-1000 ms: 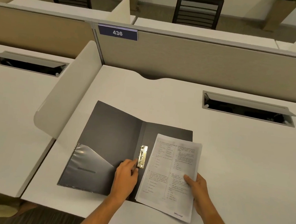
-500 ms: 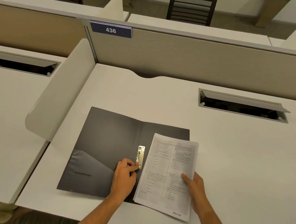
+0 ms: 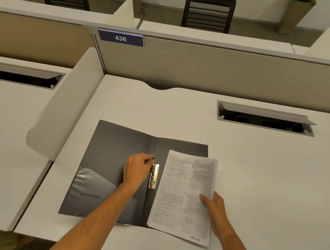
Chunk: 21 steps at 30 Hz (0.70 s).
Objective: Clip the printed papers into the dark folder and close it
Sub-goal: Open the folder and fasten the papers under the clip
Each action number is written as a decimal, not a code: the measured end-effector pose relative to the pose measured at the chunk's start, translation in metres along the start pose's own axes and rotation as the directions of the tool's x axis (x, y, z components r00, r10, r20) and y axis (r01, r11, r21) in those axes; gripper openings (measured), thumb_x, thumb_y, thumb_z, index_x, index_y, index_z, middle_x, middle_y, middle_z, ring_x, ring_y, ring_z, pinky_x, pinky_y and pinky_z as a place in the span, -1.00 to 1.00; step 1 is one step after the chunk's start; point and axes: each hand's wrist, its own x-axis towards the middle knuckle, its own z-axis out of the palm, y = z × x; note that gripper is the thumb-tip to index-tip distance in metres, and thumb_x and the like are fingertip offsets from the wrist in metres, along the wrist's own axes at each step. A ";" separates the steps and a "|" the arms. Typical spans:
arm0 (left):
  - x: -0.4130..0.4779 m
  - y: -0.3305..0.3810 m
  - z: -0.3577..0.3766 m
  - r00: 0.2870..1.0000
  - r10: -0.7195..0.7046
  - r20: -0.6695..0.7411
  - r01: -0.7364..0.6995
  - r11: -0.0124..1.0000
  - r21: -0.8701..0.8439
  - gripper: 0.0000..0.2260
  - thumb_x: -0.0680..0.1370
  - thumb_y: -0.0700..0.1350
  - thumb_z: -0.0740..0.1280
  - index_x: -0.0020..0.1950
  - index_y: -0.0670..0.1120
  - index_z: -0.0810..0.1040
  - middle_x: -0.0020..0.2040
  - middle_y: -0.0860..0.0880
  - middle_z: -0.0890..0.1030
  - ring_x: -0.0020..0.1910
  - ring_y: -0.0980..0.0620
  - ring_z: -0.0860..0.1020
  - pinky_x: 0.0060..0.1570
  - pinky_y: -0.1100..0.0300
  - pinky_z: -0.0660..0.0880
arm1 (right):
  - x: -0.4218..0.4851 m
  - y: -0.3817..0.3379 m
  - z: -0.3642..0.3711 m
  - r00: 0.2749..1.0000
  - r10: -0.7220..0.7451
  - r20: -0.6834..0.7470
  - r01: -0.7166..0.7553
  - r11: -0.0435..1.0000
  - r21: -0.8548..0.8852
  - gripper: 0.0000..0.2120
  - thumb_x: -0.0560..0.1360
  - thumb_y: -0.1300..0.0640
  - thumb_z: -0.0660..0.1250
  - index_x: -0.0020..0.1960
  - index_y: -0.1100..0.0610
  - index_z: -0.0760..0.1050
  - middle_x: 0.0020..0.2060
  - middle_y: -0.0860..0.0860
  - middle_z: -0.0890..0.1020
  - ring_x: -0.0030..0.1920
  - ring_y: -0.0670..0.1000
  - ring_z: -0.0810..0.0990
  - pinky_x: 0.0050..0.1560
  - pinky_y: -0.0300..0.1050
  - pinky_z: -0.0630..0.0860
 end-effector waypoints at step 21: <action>-0.098 -0.034 0.002 0.959 -0.228 0.169 0.249 0.962 -0.115 -0.70 0.59 -0.14 0.54 0.33 -0.04 0.68 0.00 0.20 0.62 0.00 0.09 0.69 0.04 0.16 0.71 | 0.018 -0.044 0.017 0.999 0.020 0.047 -0.016 0.996 -0.091 -0.75 0.68 0.29 0.40 0.34 0.14 0.65 0.07 0.14 0.86 0.02 0.23 0.87 0.01 0.24 0.81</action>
